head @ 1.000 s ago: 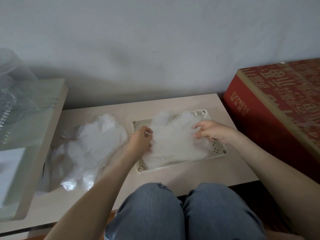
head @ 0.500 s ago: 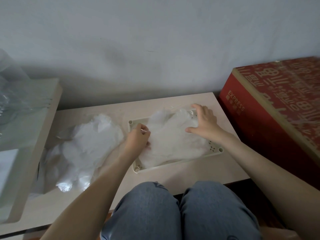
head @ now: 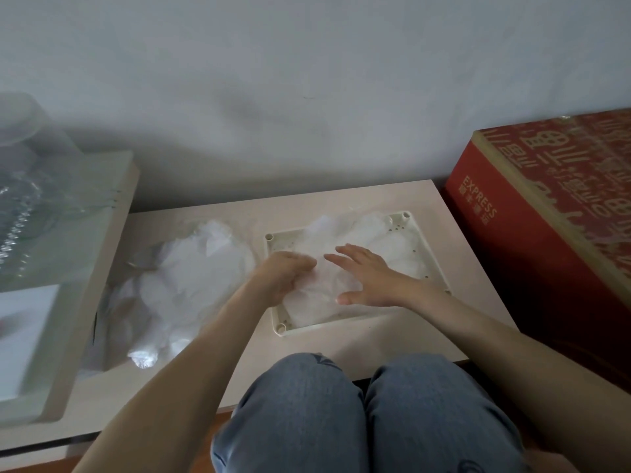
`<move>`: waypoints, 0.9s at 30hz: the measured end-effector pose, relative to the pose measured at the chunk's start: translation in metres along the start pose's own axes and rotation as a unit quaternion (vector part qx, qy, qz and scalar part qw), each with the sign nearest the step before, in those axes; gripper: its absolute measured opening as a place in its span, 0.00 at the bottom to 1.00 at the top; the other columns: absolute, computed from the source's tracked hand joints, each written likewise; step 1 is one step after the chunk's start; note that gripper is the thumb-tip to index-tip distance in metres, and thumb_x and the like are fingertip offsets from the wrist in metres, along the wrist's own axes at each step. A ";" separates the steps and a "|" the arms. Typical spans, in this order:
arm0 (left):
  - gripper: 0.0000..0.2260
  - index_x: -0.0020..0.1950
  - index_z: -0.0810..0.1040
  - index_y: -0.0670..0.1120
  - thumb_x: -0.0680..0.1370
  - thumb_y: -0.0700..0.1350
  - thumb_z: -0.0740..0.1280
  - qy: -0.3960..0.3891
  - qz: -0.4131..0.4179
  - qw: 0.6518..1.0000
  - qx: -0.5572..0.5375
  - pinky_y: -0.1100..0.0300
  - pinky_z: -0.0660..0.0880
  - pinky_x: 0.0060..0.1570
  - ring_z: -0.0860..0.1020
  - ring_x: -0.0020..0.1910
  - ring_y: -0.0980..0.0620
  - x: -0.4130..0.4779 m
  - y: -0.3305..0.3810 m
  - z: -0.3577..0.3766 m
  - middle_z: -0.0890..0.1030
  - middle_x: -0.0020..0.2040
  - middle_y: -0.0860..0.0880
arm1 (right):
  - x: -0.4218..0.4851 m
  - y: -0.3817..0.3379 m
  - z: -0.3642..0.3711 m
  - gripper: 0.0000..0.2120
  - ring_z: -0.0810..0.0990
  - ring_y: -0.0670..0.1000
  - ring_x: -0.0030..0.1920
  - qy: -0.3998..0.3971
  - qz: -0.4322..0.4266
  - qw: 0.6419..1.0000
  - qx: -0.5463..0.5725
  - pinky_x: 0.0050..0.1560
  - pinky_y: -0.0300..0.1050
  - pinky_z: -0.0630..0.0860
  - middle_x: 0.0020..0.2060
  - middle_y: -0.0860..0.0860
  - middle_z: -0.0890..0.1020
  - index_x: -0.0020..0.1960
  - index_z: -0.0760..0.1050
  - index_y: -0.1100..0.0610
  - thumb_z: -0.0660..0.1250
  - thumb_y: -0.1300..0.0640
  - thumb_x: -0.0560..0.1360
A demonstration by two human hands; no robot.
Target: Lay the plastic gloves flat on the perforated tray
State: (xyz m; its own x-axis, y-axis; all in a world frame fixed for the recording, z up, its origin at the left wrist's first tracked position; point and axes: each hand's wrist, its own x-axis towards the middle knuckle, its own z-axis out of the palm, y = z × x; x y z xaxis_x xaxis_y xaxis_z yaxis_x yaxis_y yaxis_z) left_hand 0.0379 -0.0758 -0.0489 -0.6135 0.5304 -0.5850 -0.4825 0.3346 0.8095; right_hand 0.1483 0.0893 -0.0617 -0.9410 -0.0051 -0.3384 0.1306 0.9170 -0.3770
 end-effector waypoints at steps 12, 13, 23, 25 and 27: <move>0.08 0.54 0.71 0.44 0.79 0.34 0.56 0.003 -0.008 0.988 0.153 0.60 0.77 0.28 0.79 0.25 0.49 -0.011 0.006 0.004 0.78 0.39 0.42 | 0.001 0.005 -0.010 0.27 0.51 0.51 0.76 0.010 0.021 0.993 0.112 0.73 0.51 0.47 0.76 0.48 0.58 0.77 0.55 0.46 0.54 0.41 0.80; 0.13 0.59 0.69 0.47 0.79 0.34 0.56 -0.008 -0.007 0.989 0.146 0.59 0.78 0.28 0.80 0.27 0.48 -0.012 0.005 0.003 0.79 0.42 0.41 | 0.005 0.006 -0.012 0.26 0.56 0.53 0.74 0.064 0.028 0.990 0.121 0.72 0.52 0.52 0.74 0.50 0.62 0.76 0.58 0.49 0.56 0.43 0.80; 0.23 0.70 0.69 0.57 0.80 0.36 0.59 -0.062 0.064 0.978 0.188 0.57 0.80 0.36 0.84 0.40 0.47 -0.014 0.004 -0.003 0.81 0.54 0.45 | 0.050 0.003 -0.036 0.17 0.63 0.56 0.63 0.219 -0.027 0.975 -0.039 0.58 0.44 0.55 0.65 0.52 0.67 0.61 0.76 0.52 0.71 0.53 0.73; 0.22 0.70 0.69 0.55 0.81 0.35 0.57 -0.049 0.070 0.978 0.190 0.57 0.81 0.36 0.84 0.40 0.48 -0.012 0.002 -0.005 0.81 0.53 0.45 | 0.055 0.002 -0.037 0.08 0.64 0.55 0.62 0.222 -0.045 0.973 -0.044 0.52 0.41 0.53 0.62 0.50 0.71 0.51 0.79 0.54 0.71 0.53 0.73; 0.20 0.70 0.68 0.52 0.81 0.35 0.55 -0.026 0.071 0.977 0.199 0.57 0.81 0.36 0.84 0.38 0.49 -0.010 -0.002 -0.008 0.81 0.52 0.46 | 0.058 0.004 -0.041 0.07 0.65 0.54 0.61 0.195 -0.033 0.979 -0.058 0.50 0.41 0.52 0.59 0.47 0.74 0.48 0.80 0.53 0.69 0.51 0.74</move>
State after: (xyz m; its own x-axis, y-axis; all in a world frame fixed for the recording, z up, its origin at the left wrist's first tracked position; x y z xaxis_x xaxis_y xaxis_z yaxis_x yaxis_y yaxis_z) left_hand 0.0404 -0.0883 -0.0452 -0.6191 0.6293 -0.4698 -0.1067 0.5252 0.8443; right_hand 0.0813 0.1091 -0.0472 -0.9967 0.0661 0.0466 0.0505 0.9589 -0.2791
